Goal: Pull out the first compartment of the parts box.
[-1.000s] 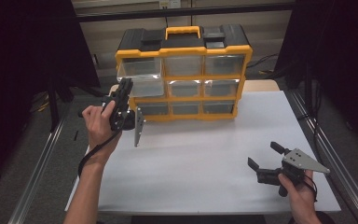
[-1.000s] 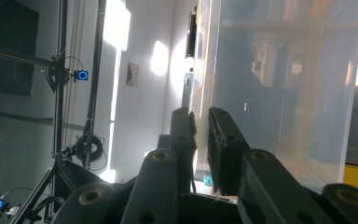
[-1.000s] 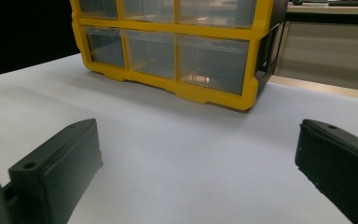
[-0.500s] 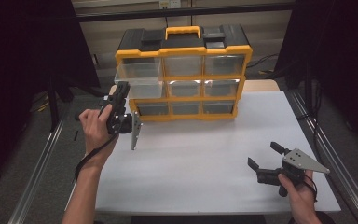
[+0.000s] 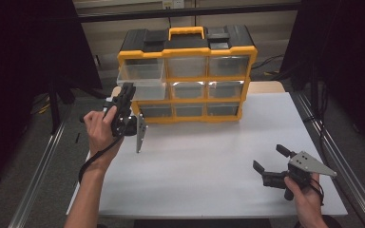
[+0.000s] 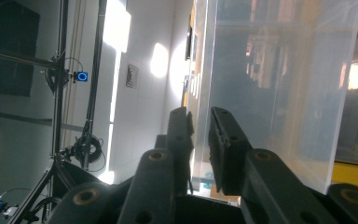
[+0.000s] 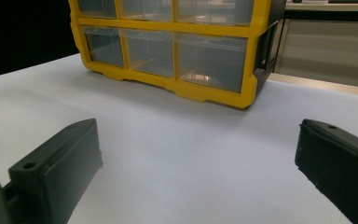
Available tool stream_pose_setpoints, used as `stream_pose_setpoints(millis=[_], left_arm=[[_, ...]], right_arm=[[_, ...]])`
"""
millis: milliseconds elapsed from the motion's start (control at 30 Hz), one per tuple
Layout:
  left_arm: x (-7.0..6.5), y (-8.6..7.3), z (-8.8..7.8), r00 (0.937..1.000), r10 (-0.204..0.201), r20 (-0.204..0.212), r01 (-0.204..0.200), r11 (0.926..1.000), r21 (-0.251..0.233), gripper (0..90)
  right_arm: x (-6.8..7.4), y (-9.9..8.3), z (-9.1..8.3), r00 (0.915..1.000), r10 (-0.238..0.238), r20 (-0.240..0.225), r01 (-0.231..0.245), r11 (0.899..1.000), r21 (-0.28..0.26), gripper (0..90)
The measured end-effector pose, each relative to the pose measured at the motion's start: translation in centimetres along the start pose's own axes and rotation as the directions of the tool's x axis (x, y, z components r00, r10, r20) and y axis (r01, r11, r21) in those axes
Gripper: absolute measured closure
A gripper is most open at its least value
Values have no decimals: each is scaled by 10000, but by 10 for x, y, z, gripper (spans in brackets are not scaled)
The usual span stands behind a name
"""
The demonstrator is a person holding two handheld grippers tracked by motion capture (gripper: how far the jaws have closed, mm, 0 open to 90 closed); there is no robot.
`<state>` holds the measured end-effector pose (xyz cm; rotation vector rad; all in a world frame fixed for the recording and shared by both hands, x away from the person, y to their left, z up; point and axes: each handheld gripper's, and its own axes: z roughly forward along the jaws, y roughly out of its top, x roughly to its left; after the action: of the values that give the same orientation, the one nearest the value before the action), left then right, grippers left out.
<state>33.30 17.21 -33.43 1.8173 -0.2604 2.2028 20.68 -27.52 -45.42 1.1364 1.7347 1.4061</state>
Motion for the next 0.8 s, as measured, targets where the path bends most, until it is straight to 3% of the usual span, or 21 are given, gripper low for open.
stream_pose_setpoints(millis=[167,333,433,467,600,633,700,733,767,800], left_arm=[[-2,1,1,9990,-448,60,448,9990,-1,652],[-5,0,3,9972,-744,23,744,9972,-23,487],[-5,-2,2,9921,-1243,147,1242,9922,47,416],[-4,-2,2,9862,-1584,484,1580,9874,102,413],[-3,-2,1,9807,-1918,368,1907,9811,321,333],[-3,-5,2,9542,-2977,297,2971,9545,251,303],[-1,-6,2,9516,-3064,243,3057,9517,275,271],[-1,-9,2,9085,-4169,302,4159,9088,338,255],[0,-10,2,8976,-4400,258,4391,8978,325,245],[0,-10,2,8976,-4400,258,4391,8978,325,229]], right_arm=[[-2,-1,0,10000,90,9,-90,10000,-27,2],[-2,-1,-1,9999,146,24,-146,9999,-13,2],[-1,-1,0,9999,108,4,-108,9999,-28,1],[-1,-1,1,10000,54,-14,-54,10000,-21,1],[-1,-1,1,10000,13,-43,-13,10000,7,1],[-2,-1,1,10000,36,19,-36,10000,-14,1],[-2,-1,1,10000,57,39,-57,10000,-6,2],[-2,0,1,10000,44,47,-44,10000,12,2],[-1,0,1,10000,62,47,-62,10000,33,1],[0,0,1,10000,11,50,-11,10000,55,2]])
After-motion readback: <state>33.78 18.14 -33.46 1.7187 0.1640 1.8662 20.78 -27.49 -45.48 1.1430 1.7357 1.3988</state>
